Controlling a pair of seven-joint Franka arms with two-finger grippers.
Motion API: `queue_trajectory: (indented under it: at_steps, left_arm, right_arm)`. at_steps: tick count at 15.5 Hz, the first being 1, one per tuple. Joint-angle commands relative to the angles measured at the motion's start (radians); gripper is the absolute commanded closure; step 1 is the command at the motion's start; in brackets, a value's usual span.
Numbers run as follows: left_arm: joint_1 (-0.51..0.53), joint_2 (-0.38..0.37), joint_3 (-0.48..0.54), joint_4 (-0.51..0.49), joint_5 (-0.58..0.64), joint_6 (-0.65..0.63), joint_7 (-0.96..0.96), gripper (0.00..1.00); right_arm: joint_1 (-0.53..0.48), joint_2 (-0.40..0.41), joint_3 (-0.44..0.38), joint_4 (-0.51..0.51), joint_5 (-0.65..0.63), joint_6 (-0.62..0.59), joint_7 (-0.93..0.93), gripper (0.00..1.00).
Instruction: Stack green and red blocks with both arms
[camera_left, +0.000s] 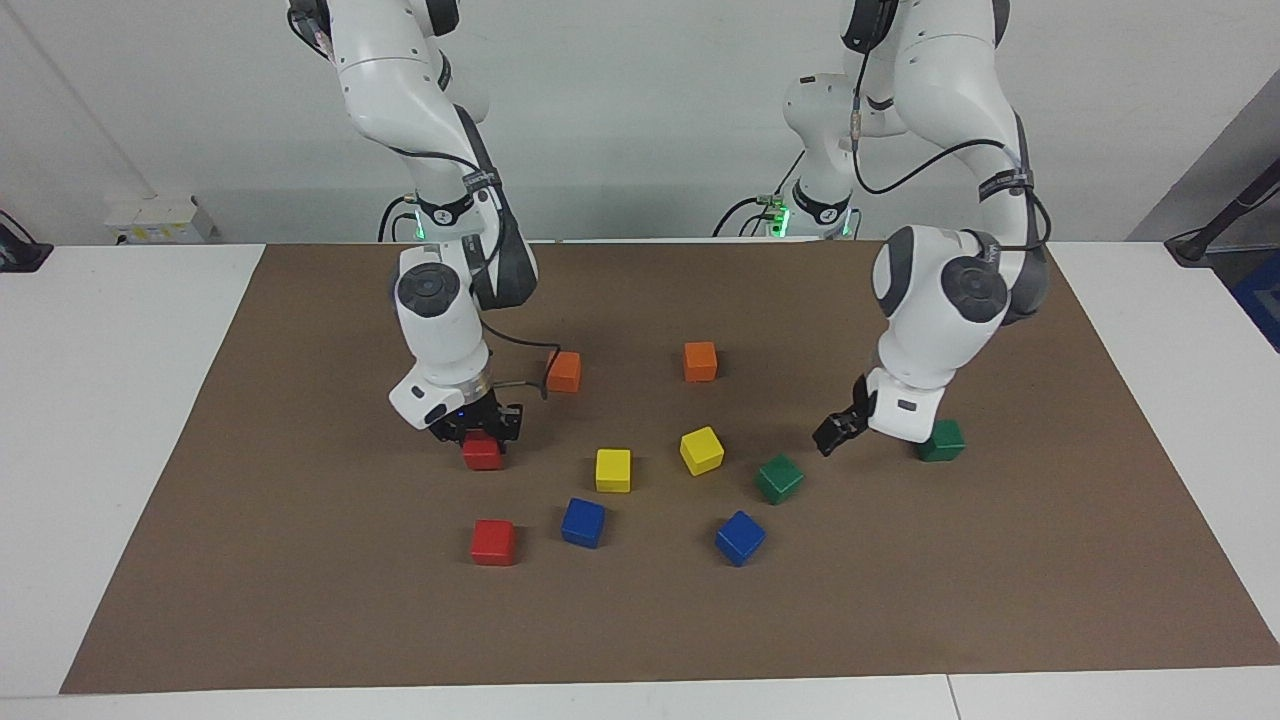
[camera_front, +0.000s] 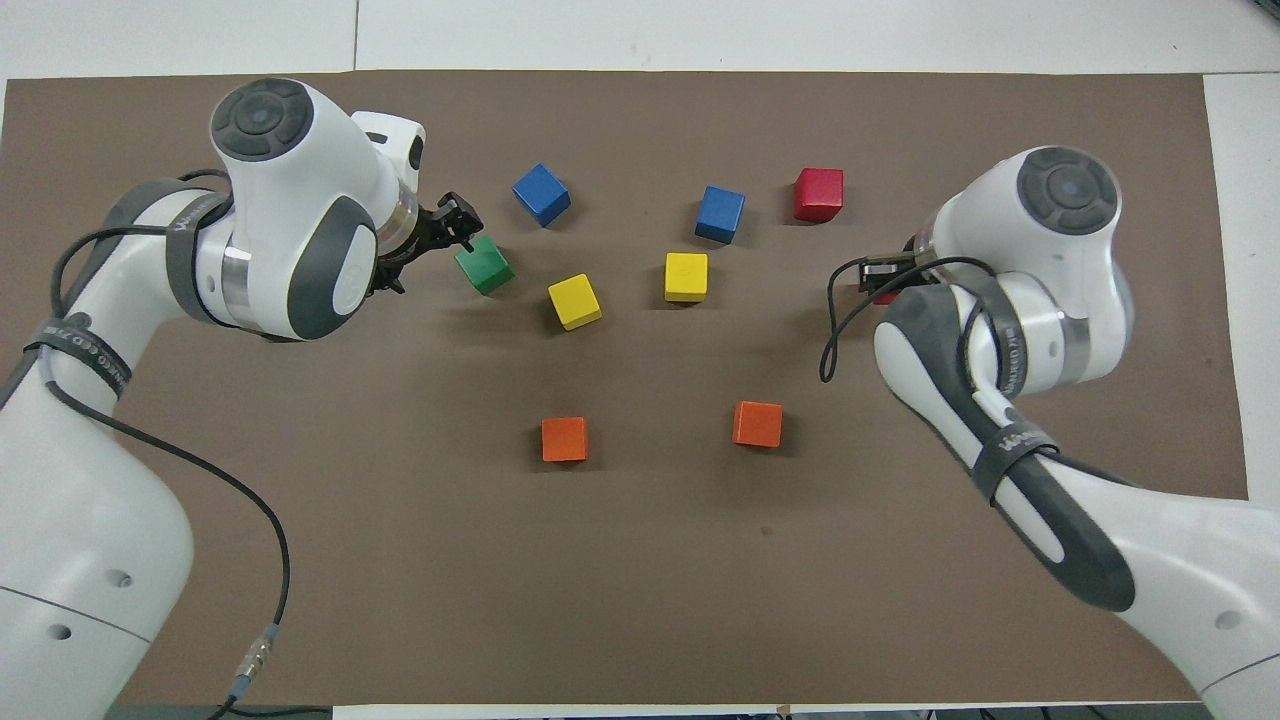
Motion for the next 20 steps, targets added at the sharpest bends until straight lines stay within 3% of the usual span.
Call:
queue_trajectory:
  at_steps: [1,5,7,13,17,18,19,20]
  left_arm:
    - [-0.017,0.082,0.019,0.097,0.025,-0.008,-0.040,0.00]
    - [-0.042,0.138,0.020,0.164,0.025,-0.002,-0.106,0.00]
    - [-0.072,0.188,0.028,0.225,0.028,-0.008,-0.150,0.00]
    - [-0.084,0.182,0.042,0.196,0.056,0.031,-0.146,0.00]
    - [-0.086,0.165,0.040,0.122,0.081,0.093,-0.146,0.00]
    - [-0.086,0.158,0.040,0.095,0.081,0.116,-0.149,0.00]
    - [-0.087,0.152,0.040,0.080,0.079,0.122,-0.151,0.00]
    - [-0.087,0.147,0.040,0.075,0.079,0.117,-0.151,0.00]
  right_arm:
    - [-0.096,-0.005,0.007,0.025,-0.014,-0.037,-0.074,1.00]
    - [-0.179,-0.020,0.007,-0.118,-0.014,0.155,-0.160,1.00]
    - [-0.180,-0.005,0.007,-0.138,-0.014,0.211,-0.160,1.00]
    - [-0.187,0.026,0.007,-0.140,-0.014,0.265,-0.157,1.00]
    - [-0.189,0.026,0.007,-0.140,-0.011,0.265,-0.154,1.00]
    - [-0.195,0.026,0.007,-0.140,-0.011,0.265,-0.154,0.55]
    - [-0.197,0.026,0.007,-0.140,-0.010,0.265,-0.154,0.01]
    - [-0.197,0.026,0.007,-0.138,-0.011,0.265,-0.154,0.00]
